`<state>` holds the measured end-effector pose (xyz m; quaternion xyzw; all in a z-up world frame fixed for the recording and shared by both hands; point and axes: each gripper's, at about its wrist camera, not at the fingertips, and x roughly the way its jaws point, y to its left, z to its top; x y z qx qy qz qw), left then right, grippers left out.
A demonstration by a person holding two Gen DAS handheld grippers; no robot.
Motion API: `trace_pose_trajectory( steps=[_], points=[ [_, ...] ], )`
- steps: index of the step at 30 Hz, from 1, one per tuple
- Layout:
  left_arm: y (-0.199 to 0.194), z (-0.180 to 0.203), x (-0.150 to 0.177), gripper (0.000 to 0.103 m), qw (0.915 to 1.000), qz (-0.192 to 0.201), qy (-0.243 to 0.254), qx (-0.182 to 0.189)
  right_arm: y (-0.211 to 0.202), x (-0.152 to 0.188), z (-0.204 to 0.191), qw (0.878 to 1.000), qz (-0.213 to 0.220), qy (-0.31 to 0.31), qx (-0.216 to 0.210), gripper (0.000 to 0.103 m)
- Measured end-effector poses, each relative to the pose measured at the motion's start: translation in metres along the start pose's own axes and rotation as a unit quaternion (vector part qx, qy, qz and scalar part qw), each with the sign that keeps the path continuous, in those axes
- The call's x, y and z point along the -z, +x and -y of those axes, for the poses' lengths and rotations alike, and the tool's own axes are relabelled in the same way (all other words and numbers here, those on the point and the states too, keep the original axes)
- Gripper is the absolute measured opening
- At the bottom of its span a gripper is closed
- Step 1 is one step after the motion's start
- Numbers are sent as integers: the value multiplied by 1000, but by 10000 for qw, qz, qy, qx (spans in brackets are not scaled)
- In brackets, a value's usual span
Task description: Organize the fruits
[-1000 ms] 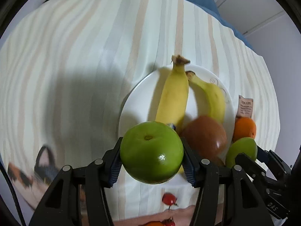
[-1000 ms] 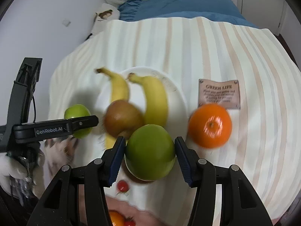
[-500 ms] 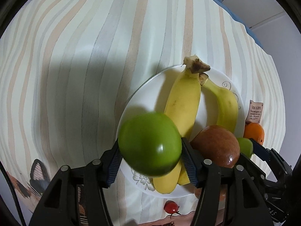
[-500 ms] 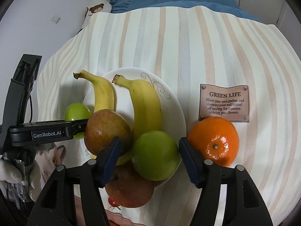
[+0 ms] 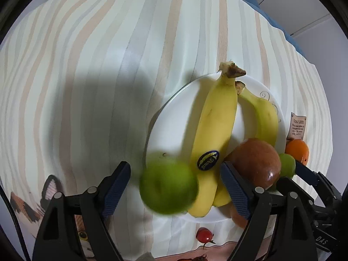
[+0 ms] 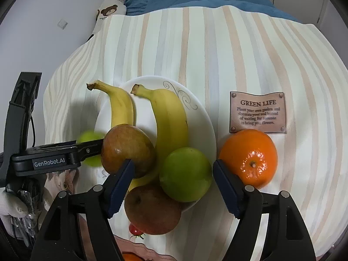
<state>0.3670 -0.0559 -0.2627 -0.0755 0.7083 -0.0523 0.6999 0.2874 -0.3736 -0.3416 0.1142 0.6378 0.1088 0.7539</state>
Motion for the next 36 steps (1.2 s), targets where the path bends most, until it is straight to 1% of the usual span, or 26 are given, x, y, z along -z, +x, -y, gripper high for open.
trace_pose_trajectory(
  steps=[2, 4, 6, 10, 14, 16, 18, 19, 23, 25, 28, 30, 31, 34, 35, 36],
  points=[
    [-5, 0, 3, 90, 9999, 83, 8, -69, -4, 2, 0, 10000, 4, 4, 25, 80],
    [-10, -1, 7, 93, 9999, 124, 0, -61, -8, 3, -2, 10000, 28, -20, 77, 84],
    [-14, -2, 11, 93, 9998, 178, -20, -54, -13, 4, -2, 9999, 82, -18, 124, 87],
    [-21, -5, 22, 93, 9995, 290, -36, -152, -20, 7, 1, 9998, 141, 73, 132, 90],
    [-33, -9, 46, 93, 9987, 484, -6, -181, -27, 14, 4, 9996, 191, 154, 100, 90],
    [-38, -5, 66, 93, 9979, 593, 11, -245, -29, 20, 5, 9995, 225, 185, 85, 90],
    [-33, 3, 83, 93, 9985, 510, 59, -208, -30, 26, 6, 9994, 250, 227, 67, 90],
    [-27, 8, 92, 93, 9991, 385, 101, -123, -30, 30, 7, 9994, 246, 250, 55, 90],
    [-2, 29, 110, 93, 9996, 26, 298, 6, -29, 42, 11, 9991, 258, 322, 59, 90],
    [8, 36, 122, 92, 9992, -90, 402, -4, -31, 48, 15, 9989, 265, 366, 91, 90],
    [20, 40, 135, 91, 9981, -185, 580, -119, -33, 57, 20, 9987, 287, 392, 167, 90],
    [30, 38, 141, 84, 9974, -229, 634, -266, -33, 62, 24, 9987, 262, 404, 177, 90],
    [34, 37, 143, 71, 9970, -259, 642, -347, -31, 65, 25, 9987, 239, 417, 172, 90],
    [37, 33, 150, 67, 9965, -189, 724, -379, -28, 73, 27, 9988, 198, 419, 146, 90],
    [34, 34, 153, 61, 9956, -120, 793, -480, -27, 75, 26, 9989, 189, 417, 132, 90],
    [31, 35, 160, 50, 9948, -12, 842, -581, -26, 77, 26, 9990, 178, 401, 126, 90]
  ],
)
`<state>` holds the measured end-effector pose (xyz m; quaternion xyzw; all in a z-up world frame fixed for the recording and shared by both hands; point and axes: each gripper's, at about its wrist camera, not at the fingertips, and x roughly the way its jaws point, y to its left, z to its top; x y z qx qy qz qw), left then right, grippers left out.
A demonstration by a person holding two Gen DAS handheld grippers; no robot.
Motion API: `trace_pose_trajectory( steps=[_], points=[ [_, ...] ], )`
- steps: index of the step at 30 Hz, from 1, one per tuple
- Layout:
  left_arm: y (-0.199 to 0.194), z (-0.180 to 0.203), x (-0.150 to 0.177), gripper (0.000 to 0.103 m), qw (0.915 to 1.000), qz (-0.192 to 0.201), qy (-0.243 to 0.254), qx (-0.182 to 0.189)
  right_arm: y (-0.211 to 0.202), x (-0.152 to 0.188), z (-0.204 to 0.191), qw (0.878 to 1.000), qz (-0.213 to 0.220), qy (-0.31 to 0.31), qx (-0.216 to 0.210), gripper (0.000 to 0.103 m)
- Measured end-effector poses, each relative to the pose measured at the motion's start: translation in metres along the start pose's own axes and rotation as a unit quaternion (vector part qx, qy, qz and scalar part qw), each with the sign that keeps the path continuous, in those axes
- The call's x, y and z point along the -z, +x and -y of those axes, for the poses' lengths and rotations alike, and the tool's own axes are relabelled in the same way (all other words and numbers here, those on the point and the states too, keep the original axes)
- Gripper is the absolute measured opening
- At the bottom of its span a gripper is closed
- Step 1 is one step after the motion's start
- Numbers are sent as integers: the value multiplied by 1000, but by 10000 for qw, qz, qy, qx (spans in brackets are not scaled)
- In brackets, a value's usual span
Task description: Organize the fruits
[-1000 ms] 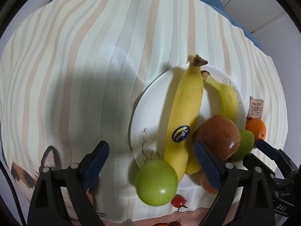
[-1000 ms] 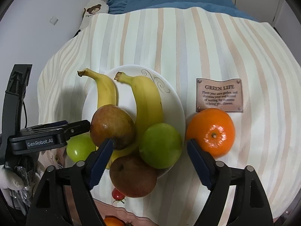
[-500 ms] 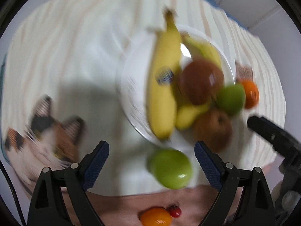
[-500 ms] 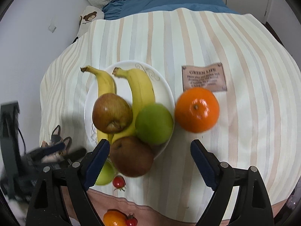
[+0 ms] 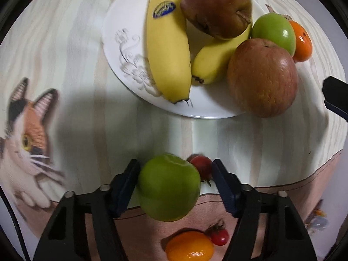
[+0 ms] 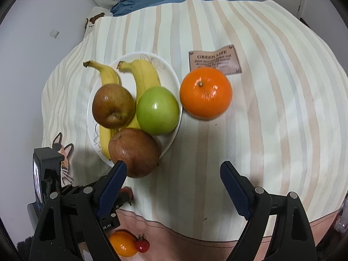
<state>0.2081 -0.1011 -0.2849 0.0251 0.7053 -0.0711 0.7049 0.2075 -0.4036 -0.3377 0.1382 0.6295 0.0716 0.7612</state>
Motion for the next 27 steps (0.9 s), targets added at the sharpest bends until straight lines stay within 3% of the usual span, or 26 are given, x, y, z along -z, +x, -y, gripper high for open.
trace_pose_trajectory(
  steps=[4, 10, 12, 13, 17, 19, 21, 23, 25, 27],
  points=[
    [-14, -2, 1, 50, 9998, 144, 39, -123, -1, 3, -6, 10000, 38, -74, -29, 90],
    [-37, -19, -9, 45, 9993, 310, -208, -26, -12, -5, -9, 9997, 211, -98, -57, 90],
    [-53, -25, -16, 25, 9983, 481, -325, 88, -16, -8, -8, 9996, 265, -85, -72, 90],
    [-61, -26, -21, 7, 9982, 506, -304, 132, -19, -11, -7, 9995, 298, -65, -92, 90],
    [-77, -36, -50, 12, 9956, 684, -464, 434, -21, -20, -6, 9993, 343, -29, -116, 90],
    [-68, -43, -60, 16, 9964, 394, -437, 603, -20, -24, -7, 9994, 327, 1, -133, 90],
    [-60, -55, -55, 26, 9941, 79, -542, 932, -22, -25, -8, 9993, 340, -29, -146, 90],
    [-51, -56, -43, 50, 9933, -122, -533, 1021, -24, -22, -10, 9993, 356, -85, -117, 90],
    [-41, -54, -33, 58, 9933, -284, -515, 993, -21, -19, -9, 9994, 334, -69, -107, 90],
    [-27, -49, -31, 59, 9924, -466, -567, 991, -14, -17, -4, 9996, 246, 19, -128, 90]
  ],
)
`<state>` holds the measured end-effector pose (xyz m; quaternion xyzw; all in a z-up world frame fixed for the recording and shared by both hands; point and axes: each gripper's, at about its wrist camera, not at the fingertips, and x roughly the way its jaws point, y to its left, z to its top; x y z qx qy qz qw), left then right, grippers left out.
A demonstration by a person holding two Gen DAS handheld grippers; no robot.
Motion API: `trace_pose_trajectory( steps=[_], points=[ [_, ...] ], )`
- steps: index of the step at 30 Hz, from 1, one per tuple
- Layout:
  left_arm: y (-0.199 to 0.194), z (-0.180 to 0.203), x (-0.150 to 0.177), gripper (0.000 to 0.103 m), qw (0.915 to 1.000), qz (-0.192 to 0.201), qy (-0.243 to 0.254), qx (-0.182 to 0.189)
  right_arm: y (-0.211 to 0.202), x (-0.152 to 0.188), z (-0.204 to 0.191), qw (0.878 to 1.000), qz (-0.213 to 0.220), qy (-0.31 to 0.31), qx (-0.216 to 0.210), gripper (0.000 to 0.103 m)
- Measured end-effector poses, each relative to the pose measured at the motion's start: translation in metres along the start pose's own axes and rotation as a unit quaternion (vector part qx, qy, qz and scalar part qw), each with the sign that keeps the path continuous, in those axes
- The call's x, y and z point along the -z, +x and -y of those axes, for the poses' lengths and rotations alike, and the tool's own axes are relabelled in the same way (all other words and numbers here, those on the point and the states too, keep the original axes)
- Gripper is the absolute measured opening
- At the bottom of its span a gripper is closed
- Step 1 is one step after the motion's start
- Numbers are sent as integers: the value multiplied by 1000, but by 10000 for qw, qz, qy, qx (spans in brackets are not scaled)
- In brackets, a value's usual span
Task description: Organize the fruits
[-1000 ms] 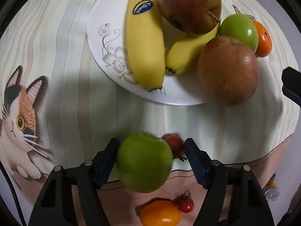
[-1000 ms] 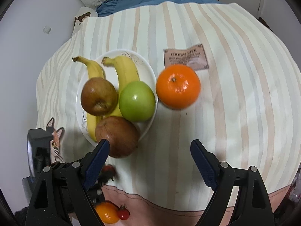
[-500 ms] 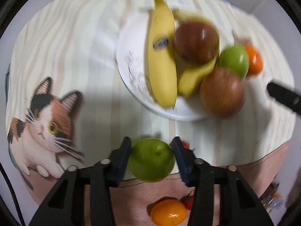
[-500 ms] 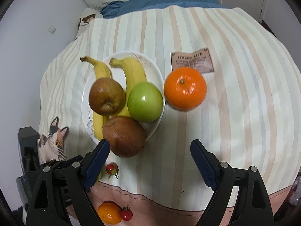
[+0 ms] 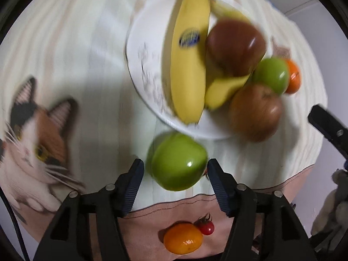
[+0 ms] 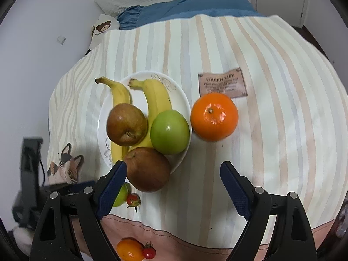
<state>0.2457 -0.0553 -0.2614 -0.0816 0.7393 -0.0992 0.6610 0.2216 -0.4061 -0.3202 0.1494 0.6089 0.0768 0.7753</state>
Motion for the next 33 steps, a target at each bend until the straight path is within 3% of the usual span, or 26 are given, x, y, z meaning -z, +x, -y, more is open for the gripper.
trace_pose_trajectory(
  steps=[2, 7, 12, 16, 21, 27, 30, 33],
  points=[
    [17, 6, -3, 59, 9999, -91, -72, -45, 6, 3, 3, 10000, -64, 71, -10, 90],
    [31, 27, -3, 58, 9981, 194, 227, -548, 11, 8, 3, 9999, -109, 29, 30, 90],
    [18, 50, 6, 57, 9947, 609, 283, -784, 10, 12, 3, 9999, -107, 6, 20, 90],
    [-30, 46, 5, 57, 9941, 1004, 48, -414, 2, 9, 0, 10000, 10, -3, -49, 90],
    [-65, 40, -38, 57, 9909, 1328, -199, -47, -5, 2, -5, 9998, 133, -5, -144, 90],
    [-43, 7, -103, 57, 9919, 1088, -619, 216, -2, -9, -10, 9998, 186, 21, -101, 90],
    [-25, -7, -113, 56, 9948, 850, -551, 111, 2, -13, -12, 9998, 168, 34, -76, 90],
    [-22, -12, -112, 58, 9945, 804, -623, 253, 5, -17, -12, 9998, 154, 44, -70, 90]
  ],
)
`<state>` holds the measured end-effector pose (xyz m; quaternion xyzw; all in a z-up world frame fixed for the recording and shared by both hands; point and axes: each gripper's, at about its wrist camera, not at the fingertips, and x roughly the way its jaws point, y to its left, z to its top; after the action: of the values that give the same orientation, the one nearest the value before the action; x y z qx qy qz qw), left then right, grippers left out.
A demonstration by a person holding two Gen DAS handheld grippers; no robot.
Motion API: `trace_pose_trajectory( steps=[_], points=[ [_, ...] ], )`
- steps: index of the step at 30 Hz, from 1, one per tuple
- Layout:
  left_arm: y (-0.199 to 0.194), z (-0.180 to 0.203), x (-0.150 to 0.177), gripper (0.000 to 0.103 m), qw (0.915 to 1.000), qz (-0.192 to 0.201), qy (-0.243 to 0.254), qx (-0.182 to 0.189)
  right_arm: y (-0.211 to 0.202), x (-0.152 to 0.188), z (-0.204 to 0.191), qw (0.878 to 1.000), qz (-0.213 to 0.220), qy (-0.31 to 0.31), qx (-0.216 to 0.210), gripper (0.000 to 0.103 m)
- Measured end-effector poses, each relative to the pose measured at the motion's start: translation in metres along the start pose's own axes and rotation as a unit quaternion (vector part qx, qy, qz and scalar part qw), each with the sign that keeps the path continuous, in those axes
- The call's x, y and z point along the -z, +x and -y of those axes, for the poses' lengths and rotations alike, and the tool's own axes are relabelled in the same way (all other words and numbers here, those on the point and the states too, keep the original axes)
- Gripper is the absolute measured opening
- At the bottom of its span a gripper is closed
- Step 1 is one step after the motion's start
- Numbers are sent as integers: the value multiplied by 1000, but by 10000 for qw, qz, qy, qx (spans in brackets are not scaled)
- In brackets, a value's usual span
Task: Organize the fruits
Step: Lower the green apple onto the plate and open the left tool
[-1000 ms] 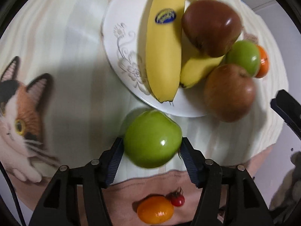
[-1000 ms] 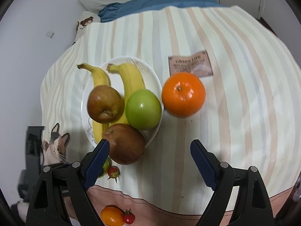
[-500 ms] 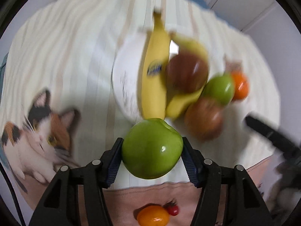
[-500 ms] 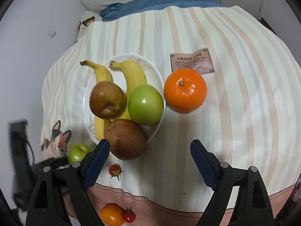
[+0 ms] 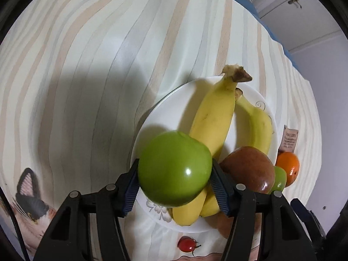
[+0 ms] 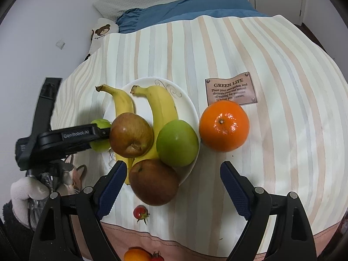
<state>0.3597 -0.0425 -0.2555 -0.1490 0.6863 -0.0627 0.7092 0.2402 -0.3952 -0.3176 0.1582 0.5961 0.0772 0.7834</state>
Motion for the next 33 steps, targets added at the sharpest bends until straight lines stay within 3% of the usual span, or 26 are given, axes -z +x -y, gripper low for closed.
trace_pose_trajectory(
  steps=[10, 12, 14, 23, 27, 31, 33],
  points=[
    [-1, 6, 2, 61, 9997, 36, 205, -145, 13, -10, -8, 9999, -94, -99, 77, 90],
    [-6, 5, 6, 66, 9994, 73, 251, -226, 15, -10, -10, 9998, -102, -118, 91, 90],
    [-6, 10, 6, 81, 9984, 181, 332, -410, 15, -11, -11, 9998, -106, -136, 104, 90],
    [-38, 20, 28, 88, 9944, 616, 602, -613, 13, -5, -15, 9996, -111, -176, 204, 90],
    [-30, 15, 45, 88, 9929, 606, 637, -801, 13, 0, -17, 9995, -135, -200, 223, 90],
    [-7, 12, 84, 88, 9935, 403, 629, -857, 13, 9, -18, 9993, -181, -237, 220, 90],
    [12, 11, 92, 72, 9938, 231, 608, -898, 15, 13, -17, 9992, -218, -238, 229, 90]
  ],
)
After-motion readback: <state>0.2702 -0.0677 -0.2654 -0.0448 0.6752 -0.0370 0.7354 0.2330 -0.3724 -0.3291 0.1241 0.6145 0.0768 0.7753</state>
